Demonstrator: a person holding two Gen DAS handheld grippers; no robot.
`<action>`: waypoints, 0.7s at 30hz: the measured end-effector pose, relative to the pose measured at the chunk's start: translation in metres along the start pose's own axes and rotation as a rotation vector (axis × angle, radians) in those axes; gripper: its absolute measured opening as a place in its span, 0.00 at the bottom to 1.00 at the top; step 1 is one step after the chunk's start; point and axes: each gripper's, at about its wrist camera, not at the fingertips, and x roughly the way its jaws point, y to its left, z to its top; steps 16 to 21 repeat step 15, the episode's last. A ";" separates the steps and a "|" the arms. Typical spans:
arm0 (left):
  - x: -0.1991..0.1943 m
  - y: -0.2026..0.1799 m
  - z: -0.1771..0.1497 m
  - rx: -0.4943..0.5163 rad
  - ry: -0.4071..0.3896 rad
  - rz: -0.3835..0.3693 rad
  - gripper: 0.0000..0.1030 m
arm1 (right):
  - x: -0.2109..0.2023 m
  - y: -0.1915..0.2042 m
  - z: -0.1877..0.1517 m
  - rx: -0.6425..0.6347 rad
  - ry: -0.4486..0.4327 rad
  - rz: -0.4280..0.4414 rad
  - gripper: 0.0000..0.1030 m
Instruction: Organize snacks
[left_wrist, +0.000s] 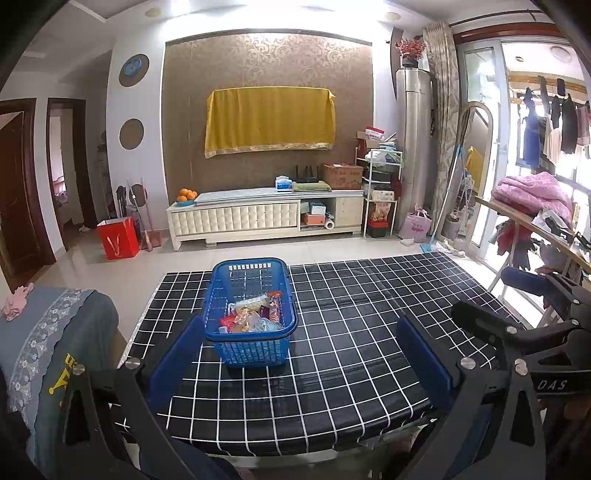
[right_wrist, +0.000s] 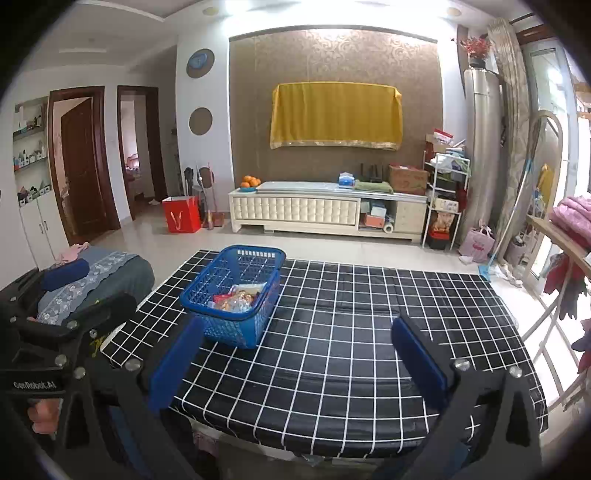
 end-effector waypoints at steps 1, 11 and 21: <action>0.000 0.000 0.000 0.002 0.000 0.001 1.00 | 0.000 0.000 0.000 0.000 0.000 -0.001 1.00; 0.001 0.000 -0.002 -0.006 0.001 0.001 1.00 | -0.001 0.000 0.002 0.000 0.007 0.000 1.00; 0.001 -0.001 -0.003 -0.010 0.006 -0.005 1.00 | -0.001 0.001 0.002 0.000 0.005 -0.001 1.00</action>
